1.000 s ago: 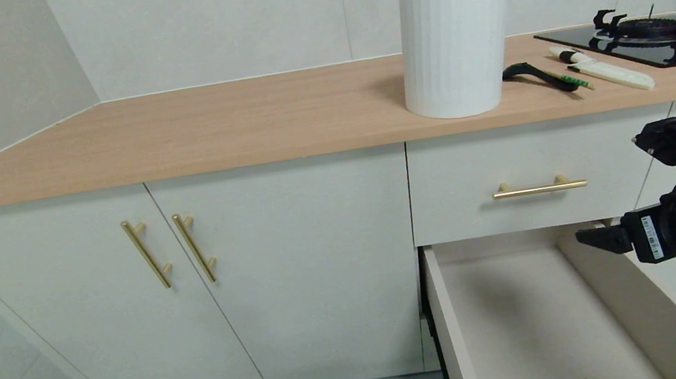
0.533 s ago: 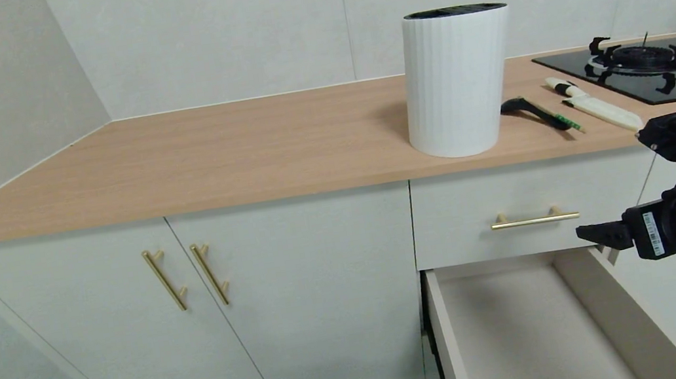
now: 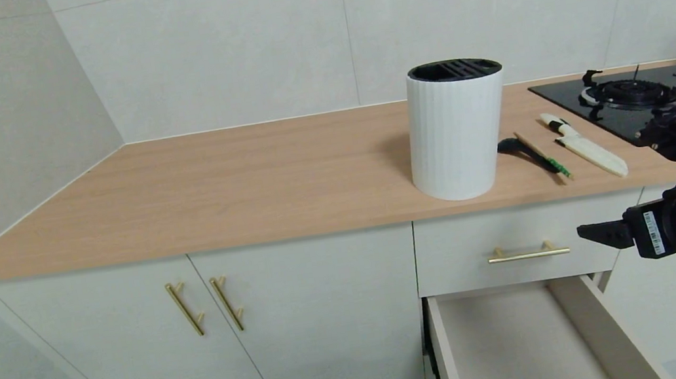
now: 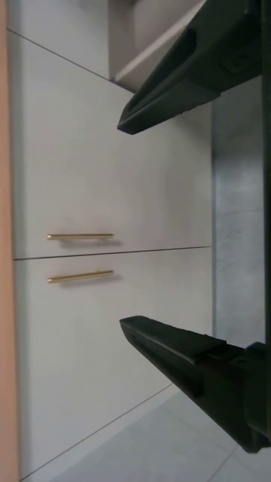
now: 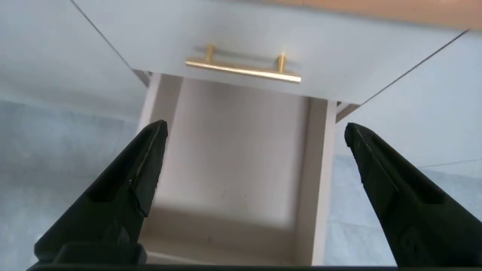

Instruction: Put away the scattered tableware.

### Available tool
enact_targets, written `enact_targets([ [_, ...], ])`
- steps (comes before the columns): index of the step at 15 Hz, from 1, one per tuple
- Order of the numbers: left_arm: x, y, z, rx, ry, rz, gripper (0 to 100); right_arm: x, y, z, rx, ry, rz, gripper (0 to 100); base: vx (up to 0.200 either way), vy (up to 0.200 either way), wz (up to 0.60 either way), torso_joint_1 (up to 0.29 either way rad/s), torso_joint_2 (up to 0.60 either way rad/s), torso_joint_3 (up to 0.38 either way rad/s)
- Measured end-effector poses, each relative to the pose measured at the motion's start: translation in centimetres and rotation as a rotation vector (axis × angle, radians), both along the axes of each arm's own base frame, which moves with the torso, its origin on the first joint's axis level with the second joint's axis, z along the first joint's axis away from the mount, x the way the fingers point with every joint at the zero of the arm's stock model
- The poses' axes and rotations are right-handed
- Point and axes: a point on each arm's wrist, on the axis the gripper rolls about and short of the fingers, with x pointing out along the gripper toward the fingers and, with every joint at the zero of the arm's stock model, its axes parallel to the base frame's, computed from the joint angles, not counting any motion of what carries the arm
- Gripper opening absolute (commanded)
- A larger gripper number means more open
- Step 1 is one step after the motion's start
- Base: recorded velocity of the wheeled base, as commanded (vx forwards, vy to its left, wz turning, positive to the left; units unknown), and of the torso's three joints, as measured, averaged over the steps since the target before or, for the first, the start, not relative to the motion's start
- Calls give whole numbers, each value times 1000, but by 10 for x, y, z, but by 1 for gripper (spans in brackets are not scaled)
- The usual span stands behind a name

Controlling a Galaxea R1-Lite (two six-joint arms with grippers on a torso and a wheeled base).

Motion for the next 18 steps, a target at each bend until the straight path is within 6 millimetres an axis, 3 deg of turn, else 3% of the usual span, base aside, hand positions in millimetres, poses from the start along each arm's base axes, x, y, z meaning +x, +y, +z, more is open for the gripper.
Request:
enact_targets([
  [4, 0, 0, 0, 0, -1, -1, 100, 1, 0, 0, 0, -3, 0, 100, 0, 0, 0, 197, -465, -261],
  [10, 0, 0, 0, 0, 1, -1, 100, 13, 4, 1, 16, -42, 4, 100, 0, 0, 0, 29, -66, -37],
  [15, 0, 0, 0, 0, 1, -1, 100, 66, 16, 9, 13, -56, -44, 100, 0, 0, 0, 0, 0, 0],
  [18, 0, 0, 0, 0, 1, -1, 100, 99, 20, -7, -29, -26, -166, 100, 0, 0, 0, 0, 0, 0],
])
